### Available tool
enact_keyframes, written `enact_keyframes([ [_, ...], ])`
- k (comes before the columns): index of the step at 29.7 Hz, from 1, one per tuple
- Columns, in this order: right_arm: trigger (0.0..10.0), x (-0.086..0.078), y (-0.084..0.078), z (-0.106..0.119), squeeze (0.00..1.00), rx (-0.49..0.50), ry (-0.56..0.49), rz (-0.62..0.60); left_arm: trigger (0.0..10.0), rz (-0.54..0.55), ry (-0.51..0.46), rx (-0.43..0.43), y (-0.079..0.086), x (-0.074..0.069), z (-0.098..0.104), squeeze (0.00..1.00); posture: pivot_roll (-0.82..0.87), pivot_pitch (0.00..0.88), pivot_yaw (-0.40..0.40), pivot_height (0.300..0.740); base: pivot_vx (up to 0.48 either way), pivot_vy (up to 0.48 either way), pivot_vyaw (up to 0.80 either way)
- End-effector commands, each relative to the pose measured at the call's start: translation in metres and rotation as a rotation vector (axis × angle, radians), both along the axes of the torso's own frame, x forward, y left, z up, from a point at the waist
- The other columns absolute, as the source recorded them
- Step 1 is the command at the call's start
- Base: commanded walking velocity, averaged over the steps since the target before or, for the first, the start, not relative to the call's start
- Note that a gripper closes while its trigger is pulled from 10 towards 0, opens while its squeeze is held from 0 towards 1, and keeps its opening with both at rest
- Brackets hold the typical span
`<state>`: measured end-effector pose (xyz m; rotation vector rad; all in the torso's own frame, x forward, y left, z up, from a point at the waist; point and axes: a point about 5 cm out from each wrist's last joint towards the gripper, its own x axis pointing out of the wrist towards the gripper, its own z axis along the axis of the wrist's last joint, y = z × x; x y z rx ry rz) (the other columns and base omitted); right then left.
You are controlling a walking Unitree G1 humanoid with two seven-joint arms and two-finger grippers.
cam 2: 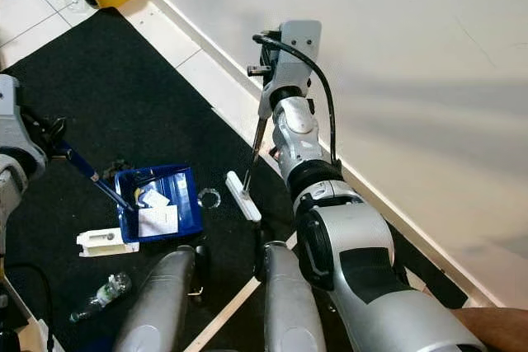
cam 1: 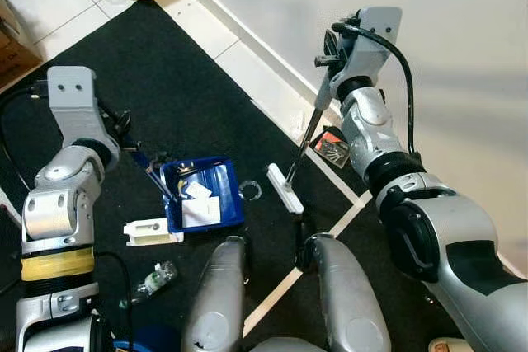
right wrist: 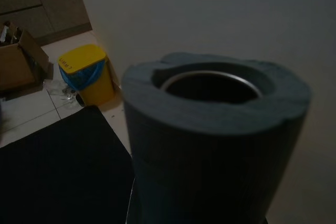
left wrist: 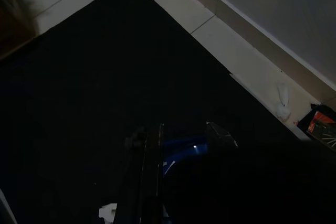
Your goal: Sweep floor
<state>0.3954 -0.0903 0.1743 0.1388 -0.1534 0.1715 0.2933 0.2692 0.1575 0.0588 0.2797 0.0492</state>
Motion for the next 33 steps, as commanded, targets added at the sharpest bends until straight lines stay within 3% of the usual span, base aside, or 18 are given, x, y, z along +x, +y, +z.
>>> enact_keyframes([
  [1, 10.0, -0.002, -0.001, -0.006, 0.0, 0.008, 0.023, -0.012, 10.0, -0.096, 0.044, -0.125, -0.022, 0.001, -0.016, 0.0, 0.14, 0.3, -0.072, 0.74, 0.0, 0.0, 0.0],
  [9, 10.0, -0.002, 0.003, -0.006, 0.0, 0.012, 0.023, -0.004, 10.0, -0.099, 0.045, -0.127, -0.025, 0.004, -0.017, 0.0, 0.14, 0.291, -0.074, 0.74, 0.0, 0.0, 0.0],
  [19, 10.0, -0.001, -0.004, -0.004, 0.0, 0.007, 0.018, -0.017, 10.0, -0.19, 0.038, -0.138, -0.052, 0.017, -0.019, 0.0, 0.13, 0.283, -0.069, 0.74, 0.0, 0.0, 0.0],
  [27, 10.0, -0.001, -0.007, -0.006, 0.0, 0.011, 0.021, -0.029, 10.0, -0.12, 0.051, -0.094, -0.038, 0.019, -0.021, 0.0, 0.13, 0.281, -0.064, 0.74, 0.0, 0.0, 0.0],
  [33, 10.0, -0.001, -0.007, -0.006, 0.0, 0.011, 0.021, -0.029, 10.0, -0.12, 0.051, -0.094, -0.038, 0.019, -0.021, 0.0, 0.13, 0.281, -0.064, 0.74, 0.0, 0.0, 0.0],
])
